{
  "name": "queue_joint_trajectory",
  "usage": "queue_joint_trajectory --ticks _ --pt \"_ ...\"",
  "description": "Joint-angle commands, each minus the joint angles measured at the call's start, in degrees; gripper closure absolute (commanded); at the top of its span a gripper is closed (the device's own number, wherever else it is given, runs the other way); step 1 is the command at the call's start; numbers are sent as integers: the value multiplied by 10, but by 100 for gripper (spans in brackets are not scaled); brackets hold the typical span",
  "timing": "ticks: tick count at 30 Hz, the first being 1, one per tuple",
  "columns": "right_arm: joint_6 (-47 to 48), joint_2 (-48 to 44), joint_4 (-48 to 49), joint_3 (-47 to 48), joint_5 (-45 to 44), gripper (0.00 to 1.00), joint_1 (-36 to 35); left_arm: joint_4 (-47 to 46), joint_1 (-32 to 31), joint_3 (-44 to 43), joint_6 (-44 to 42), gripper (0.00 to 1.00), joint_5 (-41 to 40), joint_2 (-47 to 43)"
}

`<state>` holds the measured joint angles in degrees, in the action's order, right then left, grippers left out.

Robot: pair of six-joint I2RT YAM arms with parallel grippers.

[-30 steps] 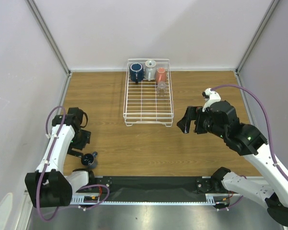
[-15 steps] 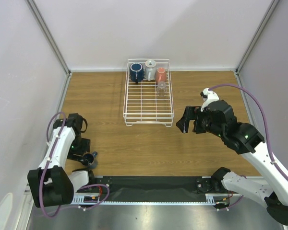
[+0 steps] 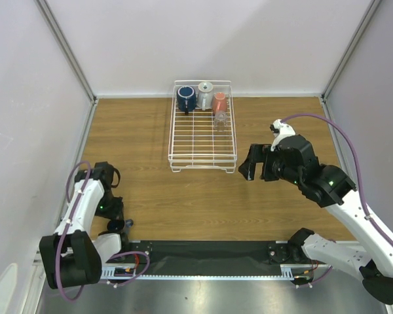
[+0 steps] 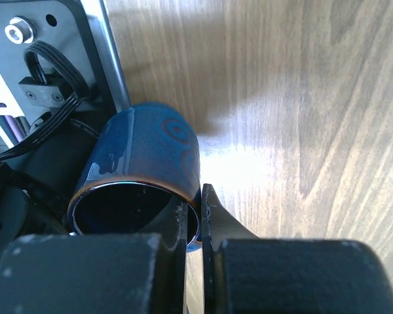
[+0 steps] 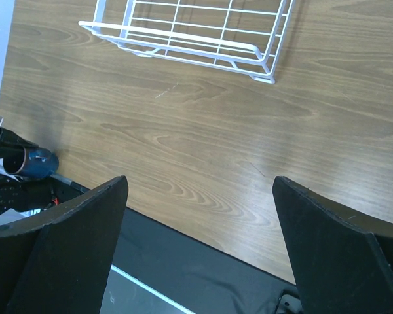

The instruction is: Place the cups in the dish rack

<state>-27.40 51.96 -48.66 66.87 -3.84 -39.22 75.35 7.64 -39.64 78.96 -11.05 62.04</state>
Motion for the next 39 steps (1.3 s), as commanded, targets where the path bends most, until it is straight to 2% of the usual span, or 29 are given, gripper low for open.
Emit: queue_joint_trajectory --ticks 1,6,9,11,14,18,19,22,24,28,30,32,33,35,38,39 --pt "-5 13 19 24 1 0 -2 -6 5 -10 -12 100 1 -17" --pt "-3 19 29 34 22 0 -2 -7 6 -78 -48 100 -6 -32" --pt "-15 14 41 30 22 0 -2 -55 6 -121 -103 100 33 -50" --pt "-10 9 52 28 32 0 0 -96 5 -140 -149 100 103 -64" --pt "-28 12 66 26 67 0 10 -209 4 -140 -167 100 203 -118" --pt "-51 31 102 22 145 0 40 -426 5 -71 -127 100 325 -207" --pt "-54 35 111 22 163 0 48 -546 4 -58 -116 99 355 -232" --pt "-73 55 160 24 204 0 64 -691 -1 -54 -120 100 422 -229" --pt "-91 74 216 28 237 0 72 -709 -12 -107 -152 100 473 -201" --pt "-107 148 290 69 298 0 77 -713 -51 -192 -274 100 555 -137" --pt "-105 199 299 118 324 0 79 -774 -72 -182 -273 100 586 -132" --pt "-50 228 290 149 340 0 77 -838 -93 -157 -236 100 597 -140" --pt "-43 232 299 156 346 0 78 -887 -108 -140 -224 100 608 -141" --pt "-42 239 354 145 376 0 78 -927 -126 -129 -204 100 623 -143" --pt "-55 256 424 137 386 1 66 -870 -171 -160 -281 100 612 -146" --pt "-56 262 439 138 387 1 63 -803 -195 -193 -311 100 604 -139"
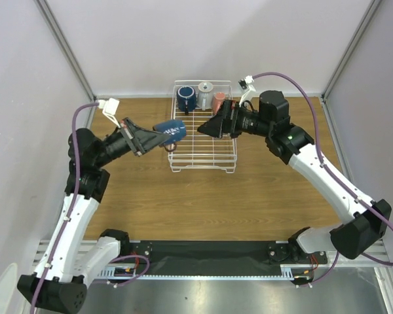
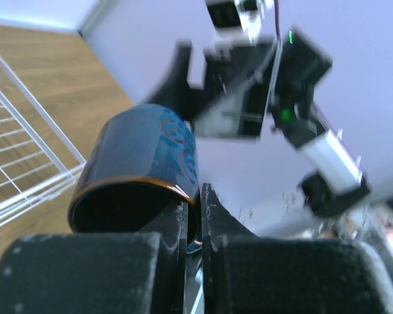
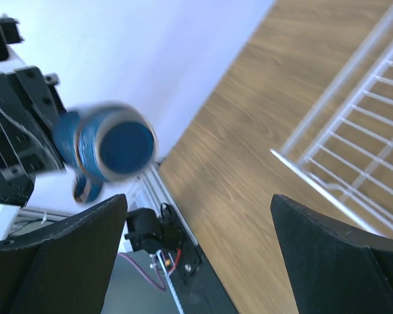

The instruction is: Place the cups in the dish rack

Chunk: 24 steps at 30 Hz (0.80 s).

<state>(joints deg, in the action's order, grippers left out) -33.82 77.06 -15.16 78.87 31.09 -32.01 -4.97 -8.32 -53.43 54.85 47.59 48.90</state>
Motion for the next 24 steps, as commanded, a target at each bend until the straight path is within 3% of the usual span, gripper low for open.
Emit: queue_joint_trajectory --ticks 1,4,9,15,21,24 --pt "7 13 121 22 37 1 -16 33 -42 -75 -119 100 1 -3" --pt "-12 26 180 33 60 2 -17 116 -64 -148 -200 100 -35 14" --pt "-31 48 224 47 73 4 -18 115 -97 -193 -236 100 -74 37" --pt "-37 61 276 53 72 3 -18 203 -127 -261 -337 100 -128 63" --pt "63 70 211 80 94 2 -27 256 -169 -357 -398 100 -173 117" --pt "83 65 189 79 121 3 -32 243 -180 -364 -392 100 -174 123"
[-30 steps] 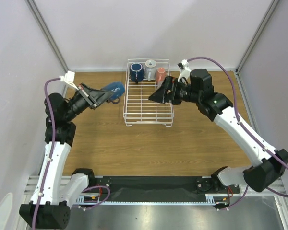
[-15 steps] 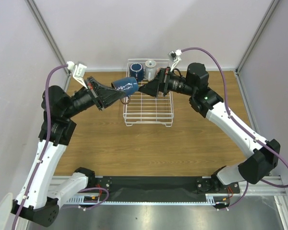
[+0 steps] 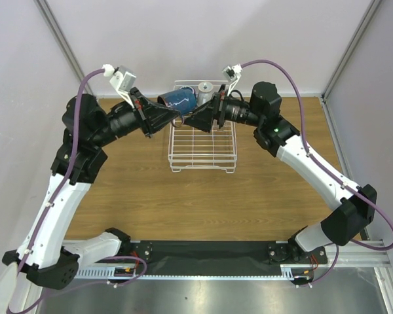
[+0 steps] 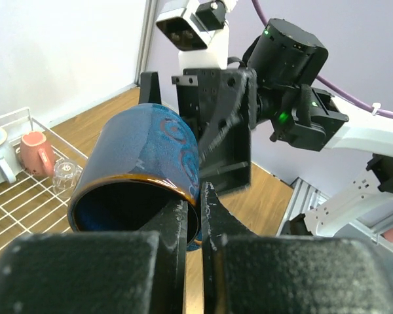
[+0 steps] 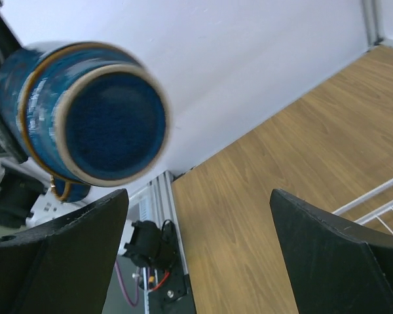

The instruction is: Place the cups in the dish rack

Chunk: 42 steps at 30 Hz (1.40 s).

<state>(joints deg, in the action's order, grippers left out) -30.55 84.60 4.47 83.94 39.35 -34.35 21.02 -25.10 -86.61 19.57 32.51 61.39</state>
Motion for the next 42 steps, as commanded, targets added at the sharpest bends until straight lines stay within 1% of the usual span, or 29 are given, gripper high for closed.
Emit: queue_joint_trajectory --ticks 1,5,7,11,13,15,19,22,25,27,30,31,36,39,40,42 --pt "44 -10 -1 26 43 4 -10 -25 -14 -28 -35 100 -18 -3" --pt "51 -22 2 27 73 5 -14 -71 -14 0 -34 100 -1 -15" --pt "48 -31 11 25 82 5 -13 -88 -14 6 -39 100 -22 -17" --pt "33 -29 19 39 111 7 -13 -142 -13 37 -22 100 -46 -33" --pt "21 -23 22 45 113 7 -14 -144 -13 33 -20 100 -38 -25" --pt "1 -21 39 51 117 10 -15 -150 -13 35 -15 100 -31 -23" --pt "-29 -12 68 55 107 12 -18 -182 -13 45 -1 100 -36 -30" --pt "-57 -4 95 65 105 16 -17 -208 -13 66 3 100 -48 -39" --pt "-95 25 123 83 115 21 -18 -262 -13 100 13 100 -50 -47" --pt "-115 36 143 90 118 22 -18 -284 -13 103 24 100 -33 -43" --pt "-151 55 173 101 120 27 -18 -311 -13 115 28 100 -16 -45" --pt "-159 58 178 105 121 32 -18 -316 -13 117 28 100 -15 -47" --pt "-181 73 200 114 130 39 -18 -310 -13 108 7 100 -14 -45" --pt "-196 82 219 120 130 47 -18 -314 -13 108 6 100 -10 -46" --pt "-203 85 223 122 130 52 -18 -314 -13 109 5 100 -7 -47" --pt "-234 91 252 122 131 56 -18 -316 -13 112 3 99 -6 -48"
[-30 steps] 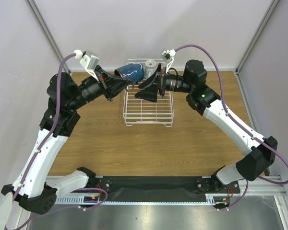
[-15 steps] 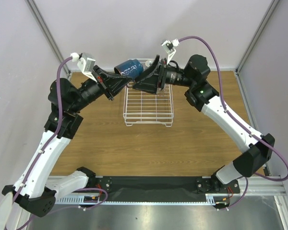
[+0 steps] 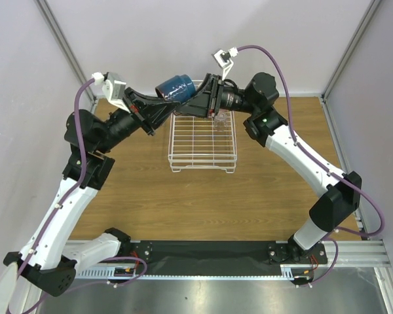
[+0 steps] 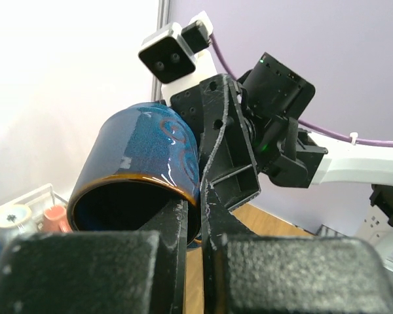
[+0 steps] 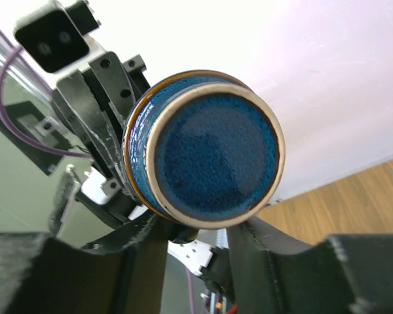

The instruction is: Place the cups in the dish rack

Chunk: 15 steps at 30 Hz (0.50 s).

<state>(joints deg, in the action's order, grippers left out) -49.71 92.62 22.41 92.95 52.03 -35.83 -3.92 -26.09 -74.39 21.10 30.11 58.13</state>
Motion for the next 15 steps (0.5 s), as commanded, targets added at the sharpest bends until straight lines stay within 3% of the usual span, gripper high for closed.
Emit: queue_joint_trajectory --ticks 1,8,10,15 --pt "-52 17 83 33 6 58 -3 -68 -3 -6 -15 100 17 -16" --pt "-136 48 163 50 11 55 -3 -87 -3 2 -23 100 29 -10" --pt "-145 55 169 67 11 50 -3 -105 -3 12 -20 100 33 -11" --pt "-144 70 166 94 9 48 -3 -105 -4 6 -18 100 37 -6"
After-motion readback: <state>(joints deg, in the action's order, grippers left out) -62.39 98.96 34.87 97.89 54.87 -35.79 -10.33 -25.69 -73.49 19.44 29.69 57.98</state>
